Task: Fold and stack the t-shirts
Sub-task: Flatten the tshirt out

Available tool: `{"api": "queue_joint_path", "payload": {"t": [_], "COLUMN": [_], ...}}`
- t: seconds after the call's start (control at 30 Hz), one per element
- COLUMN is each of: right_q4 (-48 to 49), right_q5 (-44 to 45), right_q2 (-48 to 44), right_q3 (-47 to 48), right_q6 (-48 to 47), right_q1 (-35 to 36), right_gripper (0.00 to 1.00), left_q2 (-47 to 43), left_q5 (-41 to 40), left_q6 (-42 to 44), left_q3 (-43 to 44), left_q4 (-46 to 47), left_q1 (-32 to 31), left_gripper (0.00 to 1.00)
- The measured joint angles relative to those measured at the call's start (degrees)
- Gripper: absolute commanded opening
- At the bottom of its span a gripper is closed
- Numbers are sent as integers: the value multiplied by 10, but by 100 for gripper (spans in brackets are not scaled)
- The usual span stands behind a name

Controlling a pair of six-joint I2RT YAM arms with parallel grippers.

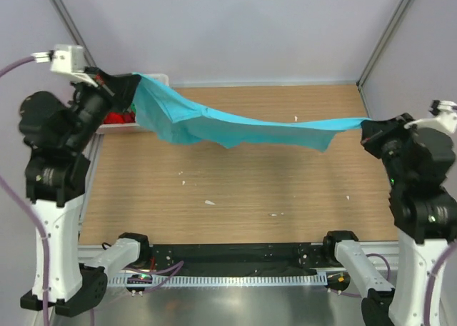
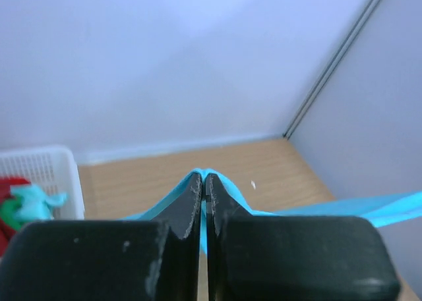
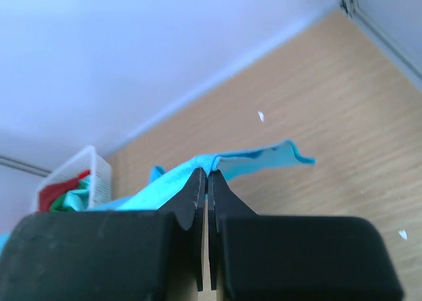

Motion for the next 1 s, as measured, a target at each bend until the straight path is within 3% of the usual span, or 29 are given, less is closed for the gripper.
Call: {"api": "queue_joint_path", "payload": {"t": [0.27,0.53,0.83,1.0], "right_q4": [-47,-38,50,111], "right_q5": [-21,-9,39,54], "right_q2": [-52,15,239,378], "right_q3": [164,147,-69,-118], "right_q6": [-33,-29,-12,-29], "right_q1": [0,0,-2,-27], "right_gripper": [1,1,1,1], "left_q2": [-13,30,308,555], "left_q5": [9,30,108,137], "left_q6": [26,22,9,-4], "left_q3": [208,226,55,80], "left_q4": [-22,-5,114,142], "left_q1": [0,-1,-2,-2], "left_gripper": [0,0,0,0]}}
